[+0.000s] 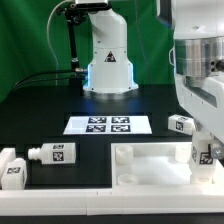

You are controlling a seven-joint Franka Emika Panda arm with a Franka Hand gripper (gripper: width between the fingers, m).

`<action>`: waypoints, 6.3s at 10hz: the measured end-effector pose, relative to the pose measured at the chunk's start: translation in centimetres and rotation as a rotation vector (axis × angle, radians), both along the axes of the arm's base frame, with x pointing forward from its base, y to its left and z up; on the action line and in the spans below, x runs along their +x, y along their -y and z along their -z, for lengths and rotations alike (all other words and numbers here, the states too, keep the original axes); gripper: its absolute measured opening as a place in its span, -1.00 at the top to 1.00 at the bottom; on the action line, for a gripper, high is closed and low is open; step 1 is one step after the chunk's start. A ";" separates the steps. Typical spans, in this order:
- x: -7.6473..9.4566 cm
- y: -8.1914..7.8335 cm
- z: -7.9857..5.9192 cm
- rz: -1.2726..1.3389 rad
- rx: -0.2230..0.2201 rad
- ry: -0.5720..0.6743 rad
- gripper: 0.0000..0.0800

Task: Assemble one leg

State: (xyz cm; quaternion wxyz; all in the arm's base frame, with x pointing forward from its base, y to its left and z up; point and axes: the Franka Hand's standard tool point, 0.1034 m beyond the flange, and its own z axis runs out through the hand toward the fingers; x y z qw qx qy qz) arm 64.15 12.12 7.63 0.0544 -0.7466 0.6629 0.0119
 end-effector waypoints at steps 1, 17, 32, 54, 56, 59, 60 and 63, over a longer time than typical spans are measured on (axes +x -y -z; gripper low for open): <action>-0.3 0.1 0.2 -0.157 -0.014 0.008 -0.18; -0.2 0.6 0.1 -0.482 -0.087 0.029 0.29; 0.1 0.6 0.2 -1.200 -0.149 0.108 -0.62; 0.2 1.0 0.5 -0.733 -0.068 0.154 -0.62; 0.6 1.6 0.4 -1.167 -0.144 0.168 -0.62; 0.6 1.4 0.6 -1.213 -0.140 0.164 -0.62; 0.6 1.4 0.6 -1.195 -0.138 0.163 -0.27; 0.6 1.6 0.7 -0.954 -0.118 0.147 0.29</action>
Offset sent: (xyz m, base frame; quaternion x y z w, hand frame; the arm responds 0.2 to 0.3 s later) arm -0.0158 0.0015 0.0084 -0.0017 -0.0017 -0.2548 0.9670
